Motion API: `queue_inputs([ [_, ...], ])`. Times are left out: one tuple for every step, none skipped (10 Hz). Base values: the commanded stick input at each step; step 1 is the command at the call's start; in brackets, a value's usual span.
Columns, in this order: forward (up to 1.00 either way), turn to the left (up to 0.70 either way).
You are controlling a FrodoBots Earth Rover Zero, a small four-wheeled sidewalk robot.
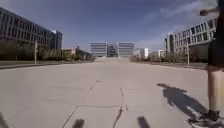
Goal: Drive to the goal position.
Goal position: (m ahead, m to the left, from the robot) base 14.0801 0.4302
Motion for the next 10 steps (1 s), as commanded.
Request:
queue_inputs([
  [0.7, 0.0],
  [0.7, 0.0],
  [0.7, 0.0],
  [0.7, 0.0],
  [0.7, 0.0],
  [0.7, 0.0],
  [0.7, 0.0],
  [0.7, 0.0],
  [0.7, 0.0],
  [0.7, 0.0],
])
